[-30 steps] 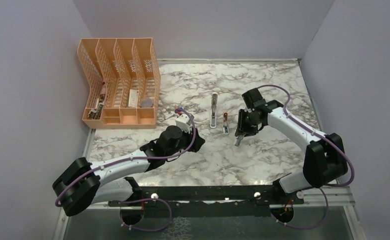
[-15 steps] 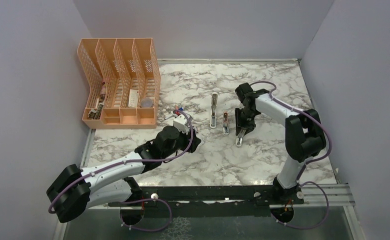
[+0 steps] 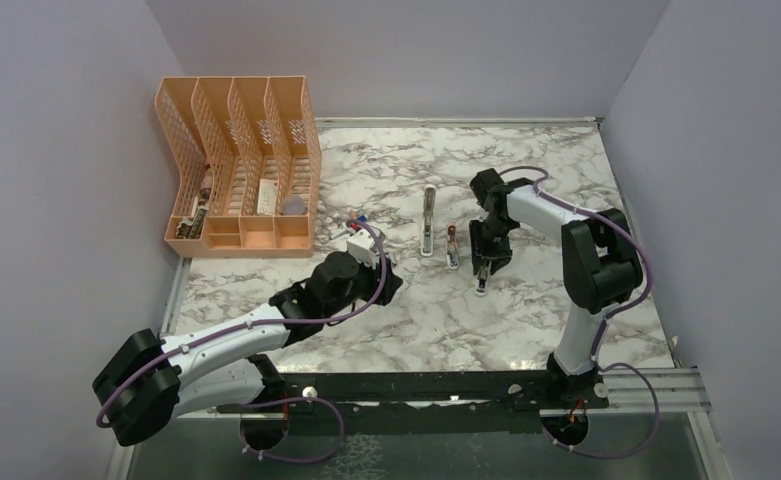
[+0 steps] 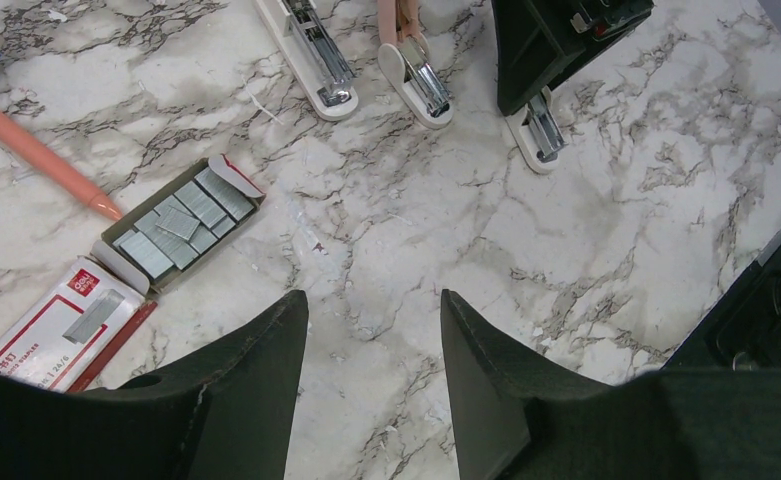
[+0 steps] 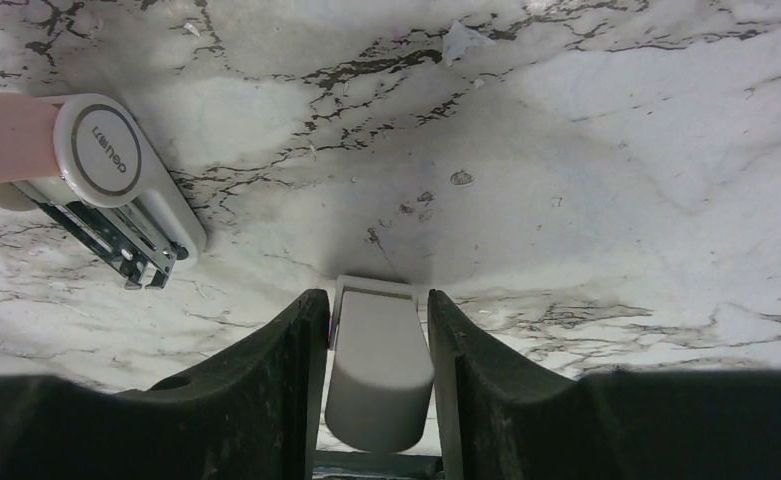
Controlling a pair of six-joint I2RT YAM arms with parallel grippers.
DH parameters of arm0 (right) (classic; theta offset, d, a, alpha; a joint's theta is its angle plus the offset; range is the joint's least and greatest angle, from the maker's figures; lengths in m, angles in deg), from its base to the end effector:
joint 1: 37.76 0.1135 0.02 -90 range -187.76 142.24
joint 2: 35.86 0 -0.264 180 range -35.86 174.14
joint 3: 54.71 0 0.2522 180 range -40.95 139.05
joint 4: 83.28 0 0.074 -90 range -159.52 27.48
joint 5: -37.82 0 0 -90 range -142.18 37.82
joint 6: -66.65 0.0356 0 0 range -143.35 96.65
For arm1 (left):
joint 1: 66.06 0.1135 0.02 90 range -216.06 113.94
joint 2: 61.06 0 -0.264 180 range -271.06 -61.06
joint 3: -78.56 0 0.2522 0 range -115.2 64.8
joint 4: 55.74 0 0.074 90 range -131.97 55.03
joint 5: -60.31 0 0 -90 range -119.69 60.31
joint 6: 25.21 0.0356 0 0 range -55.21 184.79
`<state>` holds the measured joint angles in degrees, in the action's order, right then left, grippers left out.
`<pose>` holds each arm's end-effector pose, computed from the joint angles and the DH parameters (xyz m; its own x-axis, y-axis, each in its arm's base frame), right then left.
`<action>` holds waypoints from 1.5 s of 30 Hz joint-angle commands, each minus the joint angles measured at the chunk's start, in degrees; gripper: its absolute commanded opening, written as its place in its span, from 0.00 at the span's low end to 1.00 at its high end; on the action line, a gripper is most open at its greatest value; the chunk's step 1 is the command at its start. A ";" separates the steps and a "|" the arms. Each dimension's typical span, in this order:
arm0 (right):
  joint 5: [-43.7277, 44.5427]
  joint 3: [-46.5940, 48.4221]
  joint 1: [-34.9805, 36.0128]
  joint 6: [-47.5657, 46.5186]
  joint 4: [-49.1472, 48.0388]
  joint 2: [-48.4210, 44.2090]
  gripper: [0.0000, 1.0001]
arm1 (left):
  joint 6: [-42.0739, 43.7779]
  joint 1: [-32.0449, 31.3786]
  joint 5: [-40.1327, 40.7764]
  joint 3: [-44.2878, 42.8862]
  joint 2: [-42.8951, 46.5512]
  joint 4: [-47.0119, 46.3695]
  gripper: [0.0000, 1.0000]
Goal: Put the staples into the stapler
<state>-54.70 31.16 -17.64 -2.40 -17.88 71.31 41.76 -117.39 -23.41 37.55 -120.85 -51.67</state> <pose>0.3180 0.1182 0.1647 -0.9992 0.0144 -0.0381 0.0120 0.9980 0.0616 0.1447 -0.1746 0.2180 -0.5023 0.0053 -0.8647 0.5613 0.7626 -0.3214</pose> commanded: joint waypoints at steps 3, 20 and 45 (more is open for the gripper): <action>2.14 1.38 -0.38 -0.75 0.28 1.12 0.48 | 0.70 0.13 0.46 -0.44 0.90 0.05 0.52; 8.23 0.35 -0.25 2.69 -0.87 -19.52 0.56 | -3.34 0.18 7.31 -6.52 3.08 8.21 0.59; 11.05 13.60 24.07 4.61 -22.42 -3.69 0.52 | 13.38 0.32 41.82 -27.53 13.09 29.41 0.97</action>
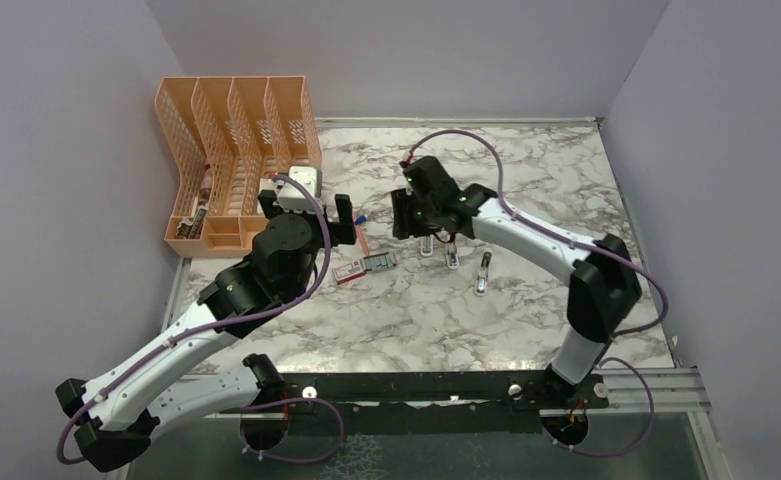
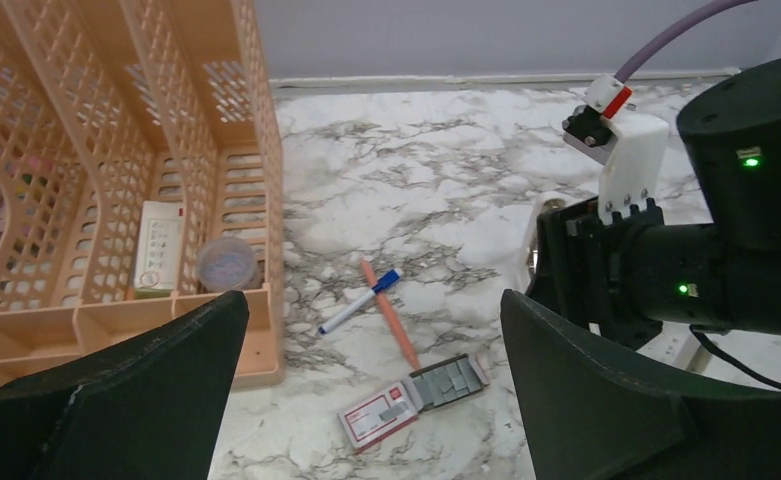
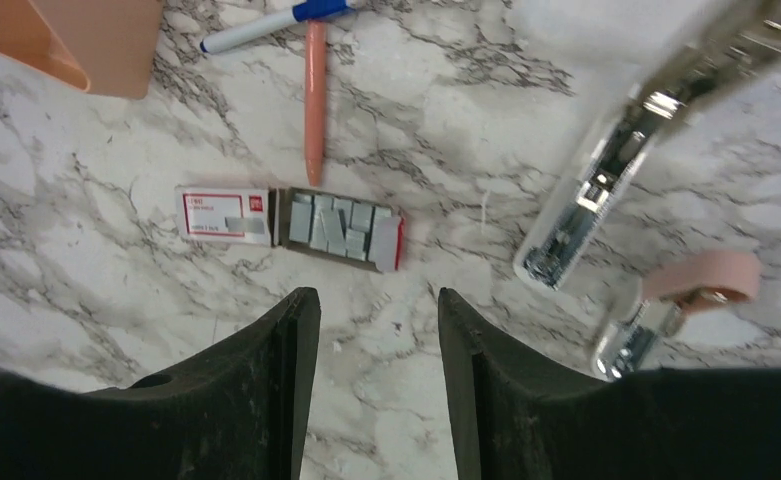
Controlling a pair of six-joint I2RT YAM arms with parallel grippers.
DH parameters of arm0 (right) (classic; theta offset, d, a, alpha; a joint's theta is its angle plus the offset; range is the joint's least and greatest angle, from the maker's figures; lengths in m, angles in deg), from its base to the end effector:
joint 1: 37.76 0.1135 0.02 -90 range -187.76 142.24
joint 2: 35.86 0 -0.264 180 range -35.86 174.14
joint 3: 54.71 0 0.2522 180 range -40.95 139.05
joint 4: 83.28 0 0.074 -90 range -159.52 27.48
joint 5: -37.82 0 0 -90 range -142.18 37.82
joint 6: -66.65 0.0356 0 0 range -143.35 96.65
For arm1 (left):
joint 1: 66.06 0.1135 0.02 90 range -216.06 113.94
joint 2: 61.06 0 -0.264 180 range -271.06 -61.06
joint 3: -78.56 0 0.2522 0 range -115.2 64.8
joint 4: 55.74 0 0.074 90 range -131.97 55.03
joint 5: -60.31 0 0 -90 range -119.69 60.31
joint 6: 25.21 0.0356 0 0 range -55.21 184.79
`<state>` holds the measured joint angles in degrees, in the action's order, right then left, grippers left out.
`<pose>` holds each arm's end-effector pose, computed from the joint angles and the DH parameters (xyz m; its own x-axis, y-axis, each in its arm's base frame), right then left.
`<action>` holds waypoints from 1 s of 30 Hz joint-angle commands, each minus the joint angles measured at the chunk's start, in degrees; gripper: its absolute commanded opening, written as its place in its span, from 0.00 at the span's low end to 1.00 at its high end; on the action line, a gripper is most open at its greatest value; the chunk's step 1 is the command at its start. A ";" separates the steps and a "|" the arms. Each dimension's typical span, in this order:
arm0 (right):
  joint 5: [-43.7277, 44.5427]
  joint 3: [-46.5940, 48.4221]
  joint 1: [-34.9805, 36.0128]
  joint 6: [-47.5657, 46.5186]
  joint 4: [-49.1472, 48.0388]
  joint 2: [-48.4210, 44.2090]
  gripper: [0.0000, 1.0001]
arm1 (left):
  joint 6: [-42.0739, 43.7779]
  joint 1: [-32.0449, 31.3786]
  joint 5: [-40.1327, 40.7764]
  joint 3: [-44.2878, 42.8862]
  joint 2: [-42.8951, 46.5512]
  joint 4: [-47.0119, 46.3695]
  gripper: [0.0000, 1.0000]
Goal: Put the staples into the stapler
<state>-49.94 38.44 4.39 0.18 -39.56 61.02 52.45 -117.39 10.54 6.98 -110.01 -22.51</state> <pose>0.2807 0.2522 0.2785 -0.7606 -0.1504 -0.6315 -0.3788 0.8929 0.2436 0.1297 -0.1253 0.3910 -0.1549 -0.0676 -0.9856 0.1702 0.9809 -0.0940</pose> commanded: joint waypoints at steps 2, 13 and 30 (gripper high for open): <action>6.09 9.54 2.79 2.33 -0.36 11.20 0.52 | 1.57 0.43 7.69 4.23 3.60 0.00 0.97; 9.62 24.37 5.39 -0.30 5.93 30.59 0.49 | -4.69 2.29 2.32 8.87 11.30 -3.49 0.99; 2.78 21.35 7.84 -5.19 12.80 30.89 0.55 | -6.29 2.29 3.58 8.17 9.68 -1.09 0.99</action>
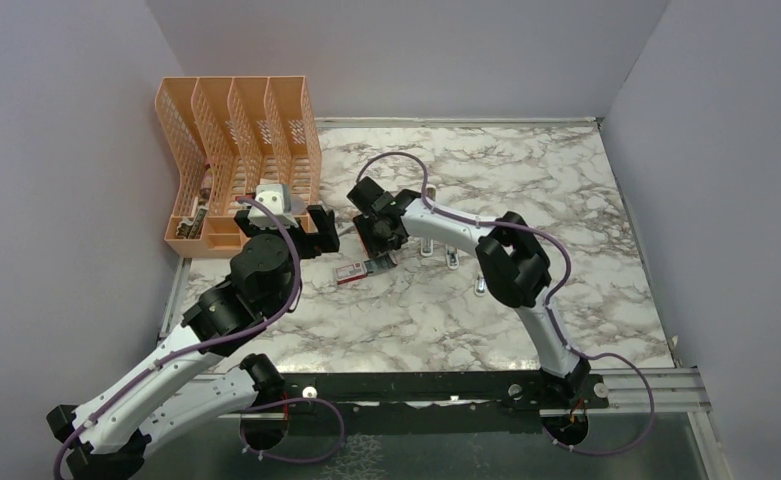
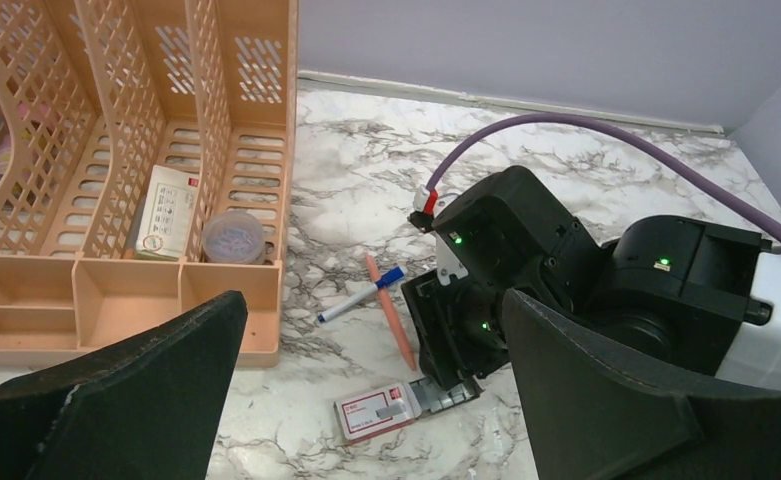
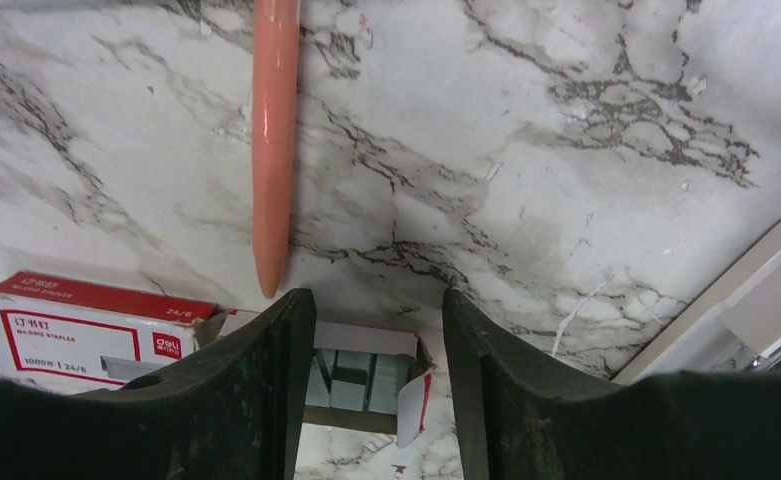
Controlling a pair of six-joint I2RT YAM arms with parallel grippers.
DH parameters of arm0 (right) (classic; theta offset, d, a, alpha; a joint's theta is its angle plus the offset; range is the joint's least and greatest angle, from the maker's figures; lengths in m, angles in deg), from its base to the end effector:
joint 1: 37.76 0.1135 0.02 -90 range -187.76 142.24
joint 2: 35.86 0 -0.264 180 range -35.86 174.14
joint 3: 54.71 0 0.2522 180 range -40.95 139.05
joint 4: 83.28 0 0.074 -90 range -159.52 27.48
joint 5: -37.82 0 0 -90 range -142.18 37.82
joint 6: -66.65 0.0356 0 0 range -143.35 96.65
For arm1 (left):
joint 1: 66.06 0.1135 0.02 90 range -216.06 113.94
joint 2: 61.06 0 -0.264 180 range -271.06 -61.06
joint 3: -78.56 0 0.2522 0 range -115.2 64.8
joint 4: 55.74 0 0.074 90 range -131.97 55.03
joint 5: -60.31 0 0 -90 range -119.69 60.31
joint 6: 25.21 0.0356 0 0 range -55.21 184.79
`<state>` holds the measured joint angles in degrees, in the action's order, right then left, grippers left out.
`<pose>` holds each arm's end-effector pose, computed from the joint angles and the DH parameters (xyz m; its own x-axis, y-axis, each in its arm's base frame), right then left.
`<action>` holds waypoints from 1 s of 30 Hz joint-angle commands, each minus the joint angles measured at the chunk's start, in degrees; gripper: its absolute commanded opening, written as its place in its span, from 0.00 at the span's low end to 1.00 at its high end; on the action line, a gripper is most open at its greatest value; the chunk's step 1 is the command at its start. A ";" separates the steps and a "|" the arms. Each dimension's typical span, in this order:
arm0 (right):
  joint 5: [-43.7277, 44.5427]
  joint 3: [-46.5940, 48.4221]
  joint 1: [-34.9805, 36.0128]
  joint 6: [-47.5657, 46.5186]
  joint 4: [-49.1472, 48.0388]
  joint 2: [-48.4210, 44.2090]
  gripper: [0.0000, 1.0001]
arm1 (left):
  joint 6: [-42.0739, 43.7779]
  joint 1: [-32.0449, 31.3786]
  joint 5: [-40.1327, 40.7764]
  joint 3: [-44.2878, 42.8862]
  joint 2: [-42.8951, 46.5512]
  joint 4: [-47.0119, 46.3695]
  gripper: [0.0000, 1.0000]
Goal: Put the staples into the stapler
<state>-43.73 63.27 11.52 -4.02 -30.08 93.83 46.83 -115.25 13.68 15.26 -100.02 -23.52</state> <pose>0.3183 0.3618 0.1666 -0.7922 -0.4185 -0.4442 -0.4735 0.8807 0.0148 0.1122 -0.0926 0.3697 -0.1178 -0.2065 -0.9713 0.0729 0.9737 -0.2159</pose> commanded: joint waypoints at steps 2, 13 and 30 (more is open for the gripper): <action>-3.92 -5.11 0.92 -0.69 3.40 -3.48 0.55 | -0.61 0.15 0.41 -0.04 -0.63 -0.09 0.99; -2.83 -12.20 1.47 1.81 2.01 -10.48 0.54 | -0.68 0.15 0.15 -0.03 -1.90 -0.01 0.99; -5.94 -17.27 5.13 -3.33 -2.21 -15.45 0.29 | -0.74 0.15 1.02 0.31 -1.34 -0.04 0.99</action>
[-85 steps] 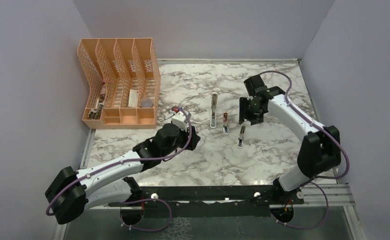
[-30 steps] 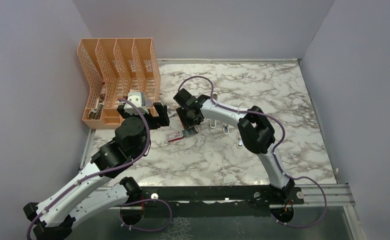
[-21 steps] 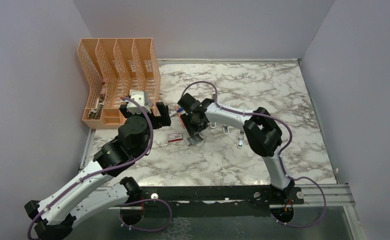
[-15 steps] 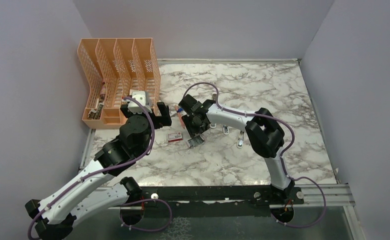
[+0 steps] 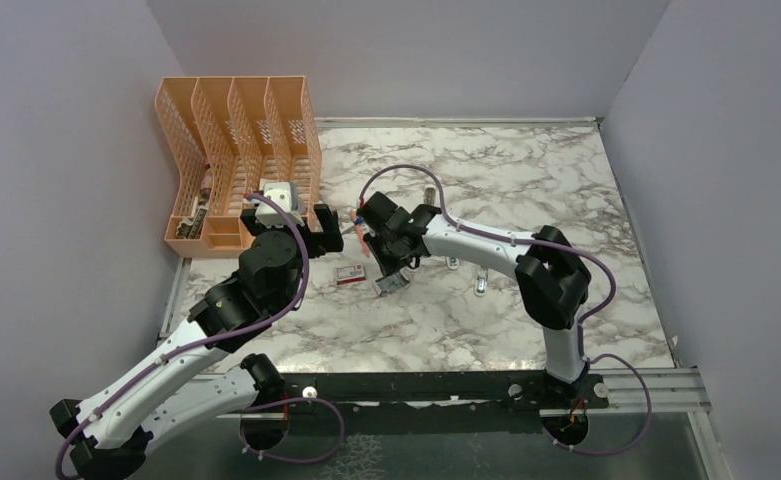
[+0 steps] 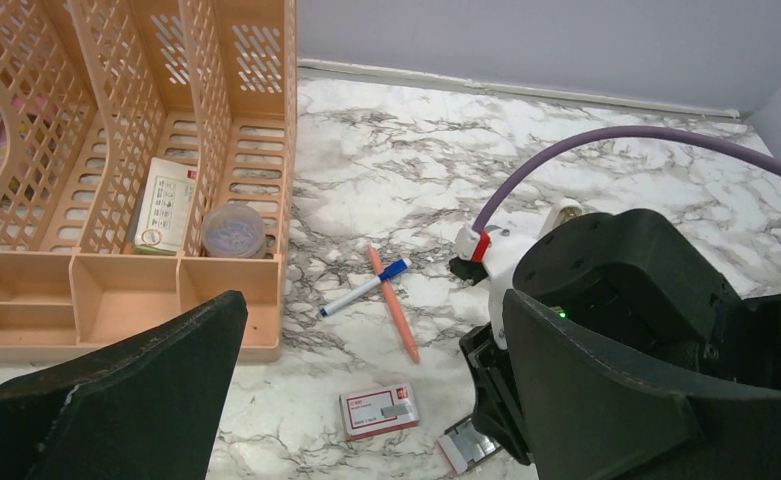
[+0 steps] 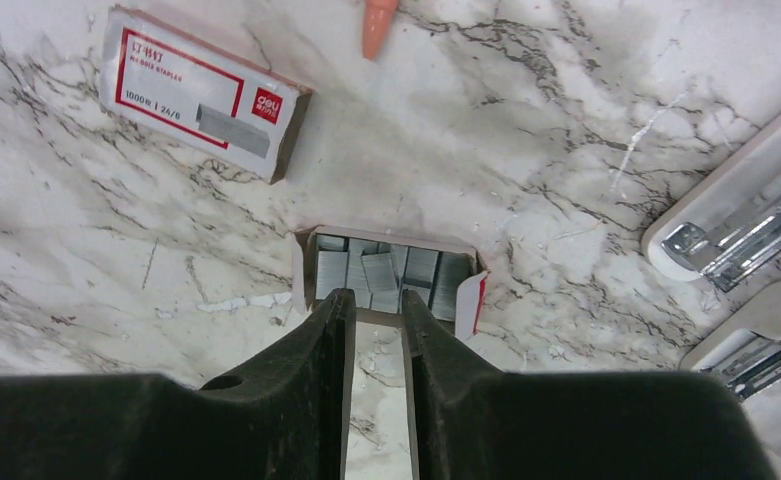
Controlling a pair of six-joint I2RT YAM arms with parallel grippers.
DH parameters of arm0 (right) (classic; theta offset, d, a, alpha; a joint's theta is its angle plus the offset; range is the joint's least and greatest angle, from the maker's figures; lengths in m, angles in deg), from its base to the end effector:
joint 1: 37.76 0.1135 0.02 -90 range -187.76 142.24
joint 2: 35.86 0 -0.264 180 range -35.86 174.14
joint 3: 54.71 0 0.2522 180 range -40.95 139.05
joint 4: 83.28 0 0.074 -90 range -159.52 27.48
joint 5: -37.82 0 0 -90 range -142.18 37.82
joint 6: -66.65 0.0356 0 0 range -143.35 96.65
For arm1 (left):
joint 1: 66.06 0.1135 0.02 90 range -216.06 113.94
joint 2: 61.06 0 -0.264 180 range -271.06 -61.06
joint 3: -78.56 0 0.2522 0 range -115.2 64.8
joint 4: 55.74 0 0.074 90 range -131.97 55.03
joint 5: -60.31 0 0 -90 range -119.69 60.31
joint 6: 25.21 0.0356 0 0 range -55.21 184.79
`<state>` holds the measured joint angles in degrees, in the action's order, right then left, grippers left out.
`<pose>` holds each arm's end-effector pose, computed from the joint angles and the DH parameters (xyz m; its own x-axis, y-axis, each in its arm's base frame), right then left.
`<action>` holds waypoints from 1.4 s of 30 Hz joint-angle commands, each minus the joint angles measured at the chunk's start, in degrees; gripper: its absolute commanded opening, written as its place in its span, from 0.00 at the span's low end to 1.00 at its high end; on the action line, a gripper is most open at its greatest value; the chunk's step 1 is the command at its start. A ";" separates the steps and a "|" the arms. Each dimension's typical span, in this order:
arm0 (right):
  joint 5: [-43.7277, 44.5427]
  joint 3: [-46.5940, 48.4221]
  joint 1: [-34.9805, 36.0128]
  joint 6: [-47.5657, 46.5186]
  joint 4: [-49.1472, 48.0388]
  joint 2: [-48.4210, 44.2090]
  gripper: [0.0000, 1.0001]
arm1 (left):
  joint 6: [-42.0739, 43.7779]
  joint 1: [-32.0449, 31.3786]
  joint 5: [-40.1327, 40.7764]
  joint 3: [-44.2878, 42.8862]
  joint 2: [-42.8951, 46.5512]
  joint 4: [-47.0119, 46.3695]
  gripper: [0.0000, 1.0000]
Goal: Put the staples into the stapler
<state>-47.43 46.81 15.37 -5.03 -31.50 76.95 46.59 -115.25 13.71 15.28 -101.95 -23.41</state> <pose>0.2539 0.3336 0.2099 -0.7513 -0.4797 -0.4532 -0.5673 0.8203 0.0723 0.1178 -0.0990 0.3651 -0.1408 -0.1842 -0.9728 0.0670 0.9785 -0.1950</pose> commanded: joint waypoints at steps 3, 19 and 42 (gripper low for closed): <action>-1.72 -0.46 1.56 -2.29 -0.81 2.37 0.31 | -0.56 0.15 0.59 0.25 0.40 -0.20 0.99; -0.71 0.21 1.72 -3.28 -1.36 5.16 0.28 | -0.26 0.12 0.74 0.30 0.08 -0.20 0.99; 1.25 -0.93 1.72 -2.00 -3.09 3.58 0.21 | -0.08 0.15 1.19 0.47 -0.44 -0.23 0.99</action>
<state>-47.80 46.64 16.68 -7.78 -32.54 82.22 46.59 -115.25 13.75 15.39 -102.45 -23.41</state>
